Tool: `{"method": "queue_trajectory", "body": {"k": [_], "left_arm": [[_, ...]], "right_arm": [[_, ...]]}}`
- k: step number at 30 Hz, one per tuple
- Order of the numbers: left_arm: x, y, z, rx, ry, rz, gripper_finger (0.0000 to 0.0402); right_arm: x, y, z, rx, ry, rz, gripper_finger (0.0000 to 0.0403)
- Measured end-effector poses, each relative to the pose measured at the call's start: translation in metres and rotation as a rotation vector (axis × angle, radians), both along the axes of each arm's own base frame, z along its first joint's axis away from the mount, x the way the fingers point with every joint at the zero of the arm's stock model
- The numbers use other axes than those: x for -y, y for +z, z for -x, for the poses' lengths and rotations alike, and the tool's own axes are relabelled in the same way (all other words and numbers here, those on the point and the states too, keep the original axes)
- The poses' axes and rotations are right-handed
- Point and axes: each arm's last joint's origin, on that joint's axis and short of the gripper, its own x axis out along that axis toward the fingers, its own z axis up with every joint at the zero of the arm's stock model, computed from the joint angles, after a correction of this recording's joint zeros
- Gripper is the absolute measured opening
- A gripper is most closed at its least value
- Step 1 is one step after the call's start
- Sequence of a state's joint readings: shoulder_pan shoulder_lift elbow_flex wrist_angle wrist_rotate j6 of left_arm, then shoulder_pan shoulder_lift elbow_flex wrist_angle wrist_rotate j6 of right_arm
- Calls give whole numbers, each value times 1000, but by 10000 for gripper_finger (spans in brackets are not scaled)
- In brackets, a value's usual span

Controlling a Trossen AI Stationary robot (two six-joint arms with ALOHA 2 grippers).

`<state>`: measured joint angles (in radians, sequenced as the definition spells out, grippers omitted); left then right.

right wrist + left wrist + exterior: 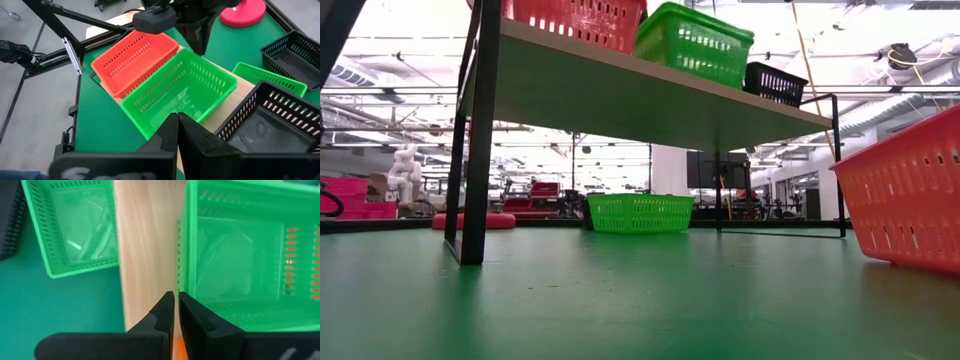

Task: Stack baskets on shelf by color
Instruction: Stack the right green bin on top of the green bin on the shelf, then stack the green bin on top of the green bins on the shelf

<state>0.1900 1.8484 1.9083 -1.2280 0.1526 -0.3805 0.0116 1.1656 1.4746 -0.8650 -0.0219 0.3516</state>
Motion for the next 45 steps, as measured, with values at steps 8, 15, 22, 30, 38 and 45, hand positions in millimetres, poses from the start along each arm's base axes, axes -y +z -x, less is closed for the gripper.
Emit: {"method": "queue_trajectory", "body": {"k": [8,15,22,30,38,45], "left_arm": [[2,9,10,-18,80,-48,26],[-40,15,31,-49,166,-68,26],[-88,-18,21,-86,199,22,51],[-102,-66,6,-267,258,115,134],[-108,-101,-8,-356,283,85,154],[-121,-122,-14,-378,295,54,154]], "right_arm": [[-1,0,0,-1,-23,-43,0],[-5,-1,1,-14,-57,-120,0],[-16,-1,1,-22,-59,-183,0],[-24,-1,2,-26,-82,-219,0],[-24,-1,2,-22,-97,-209,0],[-24,-1,2,-19,-78,-179,0]]}}
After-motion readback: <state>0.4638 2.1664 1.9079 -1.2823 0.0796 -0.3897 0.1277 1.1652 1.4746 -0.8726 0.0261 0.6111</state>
